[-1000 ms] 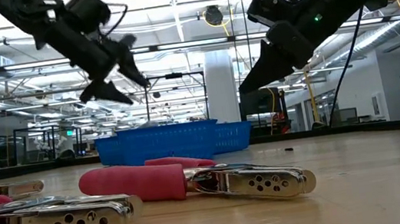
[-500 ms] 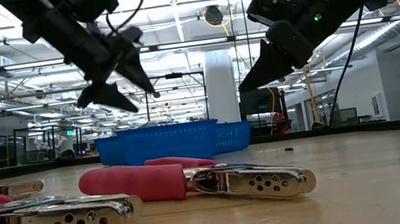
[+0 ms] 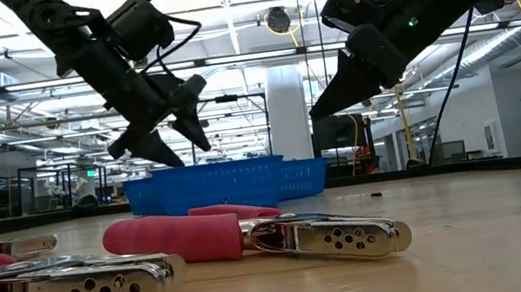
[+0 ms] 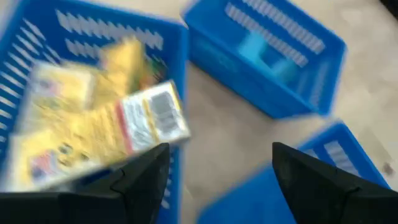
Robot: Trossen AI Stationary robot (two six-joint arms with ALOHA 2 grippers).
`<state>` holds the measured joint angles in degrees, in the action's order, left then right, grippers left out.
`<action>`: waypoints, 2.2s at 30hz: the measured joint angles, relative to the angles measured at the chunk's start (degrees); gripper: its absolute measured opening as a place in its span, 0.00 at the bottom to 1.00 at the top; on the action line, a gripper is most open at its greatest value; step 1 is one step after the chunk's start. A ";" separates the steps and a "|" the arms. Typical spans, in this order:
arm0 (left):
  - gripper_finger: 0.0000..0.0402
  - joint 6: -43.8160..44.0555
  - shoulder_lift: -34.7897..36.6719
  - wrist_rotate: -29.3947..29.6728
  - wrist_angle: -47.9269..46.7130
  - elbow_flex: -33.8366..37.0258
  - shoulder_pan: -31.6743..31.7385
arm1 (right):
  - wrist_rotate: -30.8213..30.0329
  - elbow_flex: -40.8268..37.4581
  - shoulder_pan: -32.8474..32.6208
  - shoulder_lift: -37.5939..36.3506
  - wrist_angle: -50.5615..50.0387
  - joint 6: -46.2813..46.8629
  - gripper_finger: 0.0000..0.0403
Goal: Pick & Place School Supplies
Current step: Put the yellow crayon box into the top left blue bin, then put the pink hole puncher into the bottom blue bin
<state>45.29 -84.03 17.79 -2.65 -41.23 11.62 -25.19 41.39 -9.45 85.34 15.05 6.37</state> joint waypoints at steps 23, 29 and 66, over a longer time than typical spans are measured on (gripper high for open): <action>0.71 -0.44 15.35 -14.75 -15.99 0.02 -8.62 | 0.01 -0.02 -0.02 0.02 -0.87 -0.41 0.50; 0.71 16.64 19.25 -4.14 -19.35 -0.11 -31.13 | 0.02 -0.04 -0.02 0.02 -0.72 -1.01 0.50; 0.50 45.82 -7.43 -15.72 -21.32 -0.28 -56.02 | -0.02 -0.04 1.26 0.02 8.72 -9.01 0.50</action>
<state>91.11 -91.46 2.06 -23.97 -41.52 -44.40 -25.21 41.34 -8.20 85.36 23.77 -2.64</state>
